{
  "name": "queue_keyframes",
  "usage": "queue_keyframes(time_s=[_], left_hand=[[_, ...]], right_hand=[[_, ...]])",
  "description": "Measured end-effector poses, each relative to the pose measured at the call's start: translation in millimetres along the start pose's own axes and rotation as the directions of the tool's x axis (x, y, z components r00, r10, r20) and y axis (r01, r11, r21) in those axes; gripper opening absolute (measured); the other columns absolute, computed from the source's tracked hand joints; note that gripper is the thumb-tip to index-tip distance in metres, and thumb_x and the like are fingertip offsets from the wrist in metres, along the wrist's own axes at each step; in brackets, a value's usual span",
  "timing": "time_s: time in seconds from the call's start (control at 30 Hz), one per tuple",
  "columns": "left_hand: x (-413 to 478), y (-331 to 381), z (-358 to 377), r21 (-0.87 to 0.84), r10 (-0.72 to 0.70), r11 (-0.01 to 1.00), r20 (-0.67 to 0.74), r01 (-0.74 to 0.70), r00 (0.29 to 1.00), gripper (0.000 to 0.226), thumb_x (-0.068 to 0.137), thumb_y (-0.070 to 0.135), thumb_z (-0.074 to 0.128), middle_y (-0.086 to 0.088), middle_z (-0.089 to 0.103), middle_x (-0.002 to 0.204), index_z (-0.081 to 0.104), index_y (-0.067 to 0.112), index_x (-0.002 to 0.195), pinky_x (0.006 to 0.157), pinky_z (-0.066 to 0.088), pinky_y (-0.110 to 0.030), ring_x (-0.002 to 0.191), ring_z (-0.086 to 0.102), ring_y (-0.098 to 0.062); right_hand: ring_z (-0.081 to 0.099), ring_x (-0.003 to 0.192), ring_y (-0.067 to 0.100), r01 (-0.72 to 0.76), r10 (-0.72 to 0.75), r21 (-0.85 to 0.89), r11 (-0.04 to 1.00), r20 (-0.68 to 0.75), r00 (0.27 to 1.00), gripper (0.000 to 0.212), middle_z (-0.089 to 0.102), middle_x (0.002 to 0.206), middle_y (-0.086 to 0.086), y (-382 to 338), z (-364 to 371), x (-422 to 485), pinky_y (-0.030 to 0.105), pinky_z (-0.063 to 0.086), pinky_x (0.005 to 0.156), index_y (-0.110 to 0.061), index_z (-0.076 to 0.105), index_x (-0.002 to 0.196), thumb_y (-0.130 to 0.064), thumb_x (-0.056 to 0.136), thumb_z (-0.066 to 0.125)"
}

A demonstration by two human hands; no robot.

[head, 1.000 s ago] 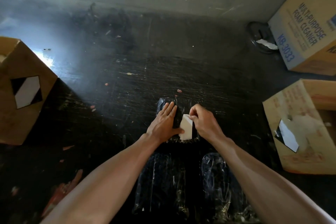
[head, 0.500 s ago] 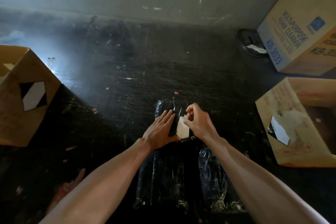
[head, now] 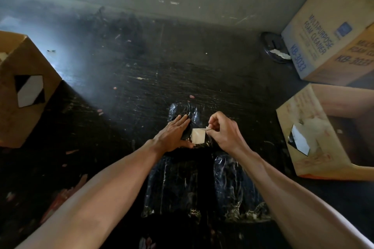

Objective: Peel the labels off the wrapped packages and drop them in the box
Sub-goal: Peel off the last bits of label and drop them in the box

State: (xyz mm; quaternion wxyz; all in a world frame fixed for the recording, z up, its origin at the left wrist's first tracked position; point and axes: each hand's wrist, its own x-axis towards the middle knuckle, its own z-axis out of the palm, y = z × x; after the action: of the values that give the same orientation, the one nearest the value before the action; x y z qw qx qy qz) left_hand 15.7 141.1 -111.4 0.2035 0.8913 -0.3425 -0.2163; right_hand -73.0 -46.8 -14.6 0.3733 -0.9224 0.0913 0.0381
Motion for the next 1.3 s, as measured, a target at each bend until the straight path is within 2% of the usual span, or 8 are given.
queue_keyframes(time_s=[0.17,0.4,0.57,0.67,0.9,1.03,1.17,1.3], left_hand=[[2.1,-2.4,-4.6,-0.008,0.008,1.000,0.058,-0.008,0.998,0.116,0.076,0.054,0.076,-0.007,-0.002,0.165,0.005,0.012,0.157,0.122,0.009,-0.045,0.151,-0.006,-0.024],[1.5,-5.8,-3.1,-0.058,0.023,0.998,0.014,-0.022,1.000,0.116,0.073,0.054,0.078,-0.006,0.002,0.165,0.009,0.013,0.157,0.121,0.007,-0.041,0.151,-0.003,-0.023],[-0.4,-9.3,3.3,-0.084,0.039,0.996,-0.024,-0.041,0.999,0.117,0.071,0.053,0.080,-0.007,0.005,0.165,0.013,0.012,0.157,0.123,0.008,-0.041,0.151,-0.002,-0.023],[-0.3,-5.6,-0.5,-0.079,0.023,0.997,-0.013,-0.024,1.000,0.117,0.070,0.052,0.082,-0.005,0.004,0.165,0.013,0.012,0.157,0.122,0.007,-0.040,0.151,-0.002,-0.022],[-0.5,10.9,-6.2,0.012,-0.066,0.998,0.028,0.066,0.997,0.117,0.071,0.043,0.084,-0.004,0.003,0.165,0.011,0.011,0.157,0.123,0.011,-0.041,0.151,-0.002,-0.021],[-3.4,23.9,-8.5,-0.005,-0.132,0.991,0.028,0.132,0.991,0.111,0.074,0.036,0.084,-0.005,0.006,0.165,0.014,0.010,0.156,0.122,0.013,-0.043,0.151,0.001,-0.022],[-7.8,44.3,-21.2,-0.016,-0.185,0.983,-0.005,0.185,0.983,0.091,0.086,0.030,0.075,-0.010,0.017,0.163,0.020,0.008,0.155,0.121,0.016,-0.036,0.150,0.014,-0.024],[1.2,81.1,-38.5,-0.121,-0.219,0.971,-0.111,0.206,0.969,0.064,0.087,0.031,0.072,-0.007,0.053,0.140,0.045,0.016,0.143,0.108,0.037,-0.039,0.131,0.048,-0.027]], right_hand=[[0.065,0.080,0.007,0.025,-0.024,0.011,1.000,-0.037,0.999,0.022,0.066,0.086,-0.004,-5.3,-6.2,-5.3,0.029,0.058,0.071,-0.025,0.055,0.091,-0.015,0.087,0.074],[0.065,0.084,0.007,0.023,-0.022,0.012,1.000,-0.074,0.997,0.025,0.068,0.088,-0.005,-1.6,-25.5,-9.2,0.023,0.051,0.074,-0.024,0.057,0.090,-0.016,0.082,0.079],[0.067,0.079,0.012,0.084,-0.074,0.042,0.996,-0.198,0.977,0.028,0.071,0.086,-0.003,-6.2,-78.7,9.1,0.030,0.056,0.074,-0.031,0.059,0.084,-0.018,0.077,0.083],[0.062,0.074,0.006,0.091,-0.082,0.031,0.995,-0.215,0.973,0.026,0.071,0.085,-0.005,-12.4,-108.2,7.9,0.024,0.051,0.071,-0.030,0.063,0.083,-0.015,0.077,0.083],[0.065,0.070,0.008,-0.041,0.046,0.023,0.999,-0.312,0.949,0.010,0.071,0.077,-0.008,6.0,-125.7,-18.6,0.029,0.054,0.068,-0.028,0.073,0.081,-0.026,0.078,0.083],[0.062,0.068,0.006,-0.098,0.089,-0.007,0.995,-0.352,0.932,0.007,0.070,0.075,-0.009,16.9,-139.7,-33.1,0.023,0.047,0.065,-0.027,0.074,0.080,-0.026,0.080,0.081],[0.062,0.075,0.004,-0.118,0.097,-0.032,0.992,-0.377,0.921,0.008,0.070,0.079,-0.012,35.7,-163.7,-45.0,0.018,0.039,0.060,-0.027,0.073,0.079,-0.023,0.081,0.080],[0.064,0.082,0.004,-0.135,0.122,0.000,0.991,-0.436,0.891,0.010,0.071,0.085,-0.013,64.6,-194.7,-57.2,0.017,0.043,0.063,-0.024,0.075,0.077,-0.017,0.084,0.076]])
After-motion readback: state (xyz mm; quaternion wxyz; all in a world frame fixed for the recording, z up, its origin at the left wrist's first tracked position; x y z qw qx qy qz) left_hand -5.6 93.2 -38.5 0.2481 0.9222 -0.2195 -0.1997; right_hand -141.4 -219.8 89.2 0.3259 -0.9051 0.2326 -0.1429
